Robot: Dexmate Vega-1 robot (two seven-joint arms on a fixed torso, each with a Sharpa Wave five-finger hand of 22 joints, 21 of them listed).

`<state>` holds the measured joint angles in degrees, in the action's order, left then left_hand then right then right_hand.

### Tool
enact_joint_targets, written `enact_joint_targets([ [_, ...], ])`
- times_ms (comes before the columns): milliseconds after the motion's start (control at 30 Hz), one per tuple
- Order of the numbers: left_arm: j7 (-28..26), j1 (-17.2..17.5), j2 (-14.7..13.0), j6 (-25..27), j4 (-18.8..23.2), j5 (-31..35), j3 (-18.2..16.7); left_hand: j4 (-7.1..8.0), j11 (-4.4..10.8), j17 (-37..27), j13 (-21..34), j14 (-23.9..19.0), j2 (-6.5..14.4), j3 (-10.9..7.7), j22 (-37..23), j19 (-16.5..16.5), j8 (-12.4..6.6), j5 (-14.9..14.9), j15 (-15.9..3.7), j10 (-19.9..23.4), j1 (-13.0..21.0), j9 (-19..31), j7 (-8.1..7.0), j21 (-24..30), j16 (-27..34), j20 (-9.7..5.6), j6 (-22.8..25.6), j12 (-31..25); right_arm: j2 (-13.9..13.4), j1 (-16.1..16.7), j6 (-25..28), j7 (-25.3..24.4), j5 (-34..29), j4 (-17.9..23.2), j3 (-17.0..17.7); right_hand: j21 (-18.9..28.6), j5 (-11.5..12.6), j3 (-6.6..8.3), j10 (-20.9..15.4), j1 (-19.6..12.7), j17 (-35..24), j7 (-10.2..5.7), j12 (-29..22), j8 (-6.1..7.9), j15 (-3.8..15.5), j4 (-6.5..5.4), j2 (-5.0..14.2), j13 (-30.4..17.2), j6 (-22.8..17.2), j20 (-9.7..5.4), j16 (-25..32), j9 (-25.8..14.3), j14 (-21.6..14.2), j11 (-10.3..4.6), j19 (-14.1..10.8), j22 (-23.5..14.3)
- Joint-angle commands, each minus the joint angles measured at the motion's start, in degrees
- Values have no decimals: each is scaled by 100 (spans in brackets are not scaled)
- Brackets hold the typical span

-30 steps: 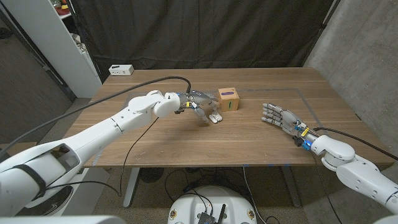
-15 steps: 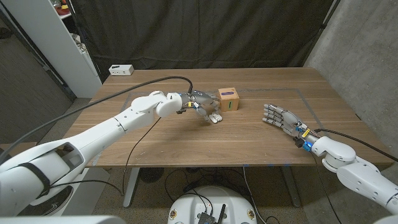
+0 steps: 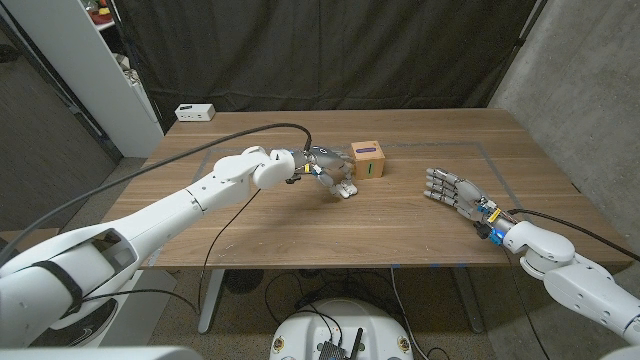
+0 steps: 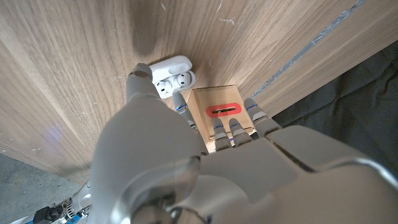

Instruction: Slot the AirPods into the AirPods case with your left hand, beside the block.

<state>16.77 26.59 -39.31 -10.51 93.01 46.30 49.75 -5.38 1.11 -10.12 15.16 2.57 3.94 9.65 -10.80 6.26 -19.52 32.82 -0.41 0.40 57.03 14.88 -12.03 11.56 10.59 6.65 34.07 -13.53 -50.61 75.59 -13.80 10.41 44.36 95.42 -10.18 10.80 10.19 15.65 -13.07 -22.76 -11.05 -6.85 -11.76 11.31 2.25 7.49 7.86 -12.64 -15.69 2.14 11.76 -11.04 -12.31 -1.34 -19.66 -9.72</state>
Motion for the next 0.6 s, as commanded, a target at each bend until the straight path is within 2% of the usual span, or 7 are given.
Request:
enact_joint_targets([
  [33,21,22,12,52,35,7,40,7,39,-20,-8,13,61,30,-24,-21,-28,-28,-39,-7,37,28,31,51,8,-1,35,-8,16,27,-56,50,10,-39,28,30,-3,29,-33,27,-29,5,-27,11,369,-11,30,-16,-8,35,34,-27,-19,-9,7,-20],
  [200,50,16,21,84,45,13,47,9,52,-19,-13,9,69,46,-24,-14,15,-45,-43,-4,50,36,19,56,10,8,-47,-11,16,42,-62,49,15,-37,40,29,-3,30,-40,27,-29,-7,-30,13,365,-8,29,-16,-15,34,37,-27,-23,-6,9,-20],
  [600,115,8,46,141,70,43,92,35,74,-19,-25,6,110,90,-27,-4,-56,-89,-54,-16,51,59,49,65,10,1,189,-12,28,18,-104,125,17,-98,37,30,-6,24,-56,42,-33,-10,-37,18,358,-10,18,-18,-29,35,46,-27,-36,-4,9,-20],
])
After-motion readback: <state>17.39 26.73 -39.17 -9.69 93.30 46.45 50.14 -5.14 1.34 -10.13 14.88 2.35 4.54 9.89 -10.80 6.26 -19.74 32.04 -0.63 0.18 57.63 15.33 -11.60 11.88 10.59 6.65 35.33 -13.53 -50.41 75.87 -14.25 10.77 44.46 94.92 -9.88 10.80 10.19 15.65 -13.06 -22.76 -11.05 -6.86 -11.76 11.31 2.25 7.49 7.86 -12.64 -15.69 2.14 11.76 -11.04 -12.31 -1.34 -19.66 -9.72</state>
